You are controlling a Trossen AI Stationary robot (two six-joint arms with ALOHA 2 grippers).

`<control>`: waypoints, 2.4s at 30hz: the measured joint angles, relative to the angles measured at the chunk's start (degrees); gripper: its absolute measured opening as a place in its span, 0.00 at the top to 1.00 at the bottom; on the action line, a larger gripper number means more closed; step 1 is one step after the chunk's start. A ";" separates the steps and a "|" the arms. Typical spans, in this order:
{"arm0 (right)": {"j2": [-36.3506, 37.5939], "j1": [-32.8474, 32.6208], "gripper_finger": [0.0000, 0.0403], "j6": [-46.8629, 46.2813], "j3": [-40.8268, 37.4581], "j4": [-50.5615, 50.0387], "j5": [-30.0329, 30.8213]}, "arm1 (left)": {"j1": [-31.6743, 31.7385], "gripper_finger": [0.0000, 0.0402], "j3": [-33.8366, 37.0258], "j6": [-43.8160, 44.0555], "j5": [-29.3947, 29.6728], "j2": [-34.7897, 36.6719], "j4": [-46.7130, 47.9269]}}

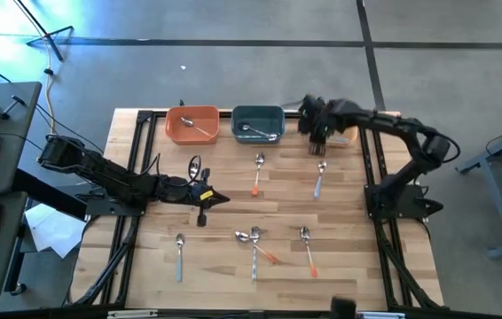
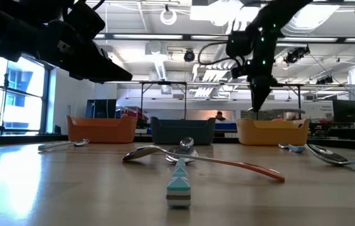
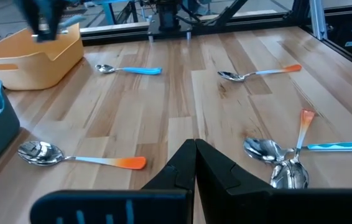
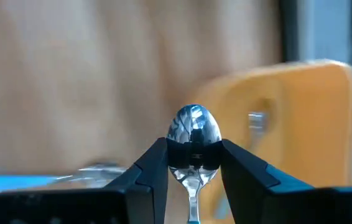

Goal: Sort silverware by color (type)
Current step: Put the blue spoon into the yellow bin, then put the orange spoon into the orange bin

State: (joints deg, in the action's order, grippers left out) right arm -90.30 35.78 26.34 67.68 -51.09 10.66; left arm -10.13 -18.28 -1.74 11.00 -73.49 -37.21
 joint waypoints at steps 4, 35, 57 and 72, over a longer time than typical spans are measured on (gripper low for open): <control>-2.35 8.99 0.73 8.13 0.09 6.84 -0.44 | 0.11 1.00 0.00 0.00 0.57 0.00 -0.44; -15.92 10.32 0.52 -1.44 18.56 -6.93 -0.63 | 0.66 1.00 -0.02 7.17 4.75 0.00 -0.44; 17.31 -18.95 0.94 -23.70 -31.11 60.68 -7.15 | -1.48 0.96 -23.50 1.05 -20.82 -11.82 24.22; 17.46 -17.12 0.94 -18.48 -37.30 67.03 -7.22 | -7.15 0.63 -41.23 -2.62 -12.82 -32.11 34.84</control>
State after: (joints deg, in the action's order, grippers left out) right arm -72.84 18.65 7.86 30.38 15.93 3.44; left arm -17.28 -59.51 -4.36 -1.82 -105.60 -2.37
